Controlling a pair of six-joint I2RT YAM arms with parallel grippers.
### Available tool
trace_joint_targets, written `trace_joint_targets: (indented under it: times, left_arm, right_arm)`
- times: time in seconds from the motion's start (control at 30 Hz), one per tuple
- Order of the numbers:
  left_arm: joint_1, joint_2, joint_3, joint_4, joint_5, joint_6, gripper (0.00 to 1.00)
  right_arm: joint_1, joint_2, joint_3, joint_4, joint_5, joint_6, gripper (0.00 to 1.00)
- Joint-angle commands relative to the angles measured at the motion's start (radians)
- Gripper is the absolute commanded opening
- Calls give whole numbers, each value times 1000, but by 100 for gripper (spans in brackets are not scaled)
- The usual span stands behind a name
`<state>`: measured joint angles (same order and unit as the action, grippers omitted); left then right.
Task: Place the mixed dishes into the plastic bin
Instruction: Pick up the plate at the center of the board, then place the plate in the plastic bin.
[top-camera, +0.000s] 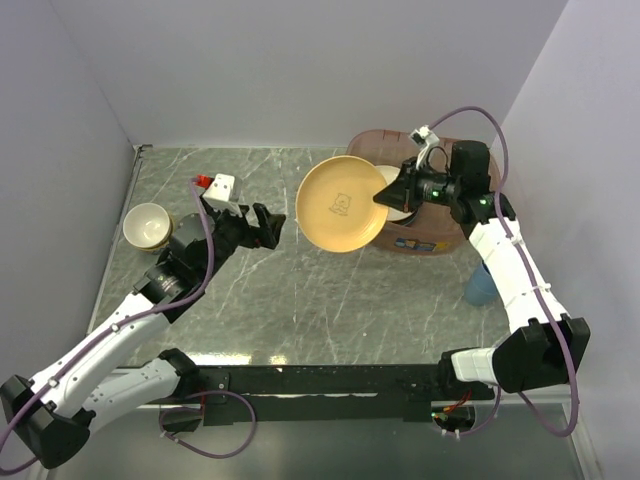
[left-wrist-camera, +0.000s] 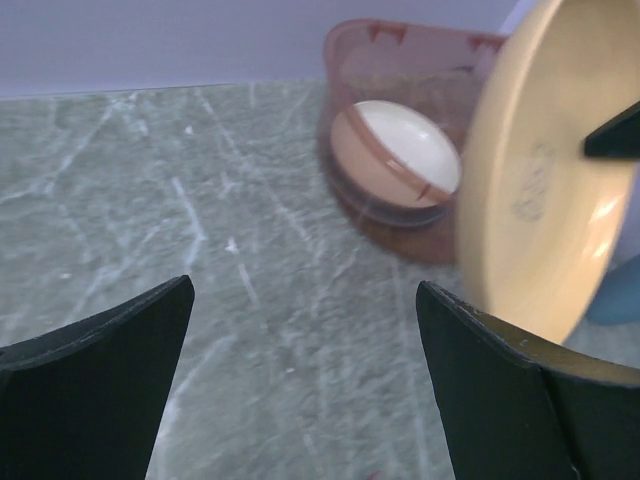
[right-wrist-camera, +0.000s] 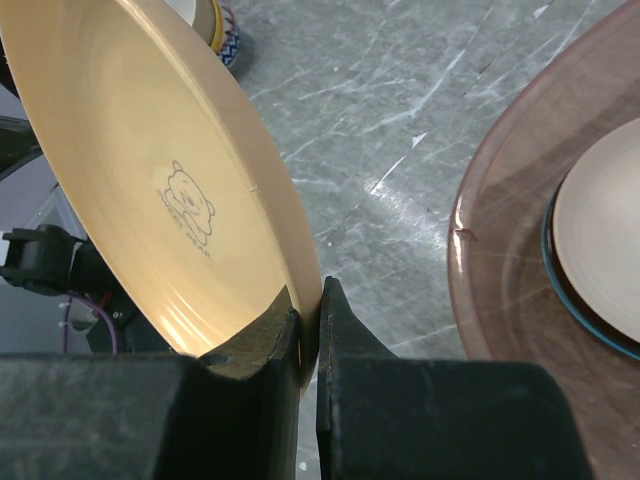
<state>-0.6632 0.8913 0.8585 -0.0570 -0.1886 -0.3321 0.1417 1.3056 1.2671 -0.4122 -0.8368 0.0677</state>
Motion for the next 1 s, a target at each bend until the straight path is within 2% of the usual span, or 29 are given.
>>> trace_joint_targets:
  times: [0.0, 0.17, 0.33, 0.5, 0.6, 0.97]
  left_arm:
    - [28, -26, 11, -41, -24, 129, 99]
    - [43, -63, -6, -67, -92, 205, 99]
    - [43, -83, -96, -49, -115, 229, 99]
    - [43, -9, -65, -99, -152, 234, 99]
    - [43, 24, -52, -116, -123, 234, 99]
    - [45, 52, -42, -130, -115, 239, 99]
  right_arm:
    - [-45, -42, 12, 13, -47, -37, 0]
    - [-111, -31, 47, 1, -53, -40, 0]
    - [-177, -25, 75, -11, -58, -45, 0]
    - [-235, -23, 81, -7, -59, -46, 0]
    - [-254, -12, 98, -16, -56, -52, 0]
    - [-300, 58, 156, -46, -30, -59, 0]
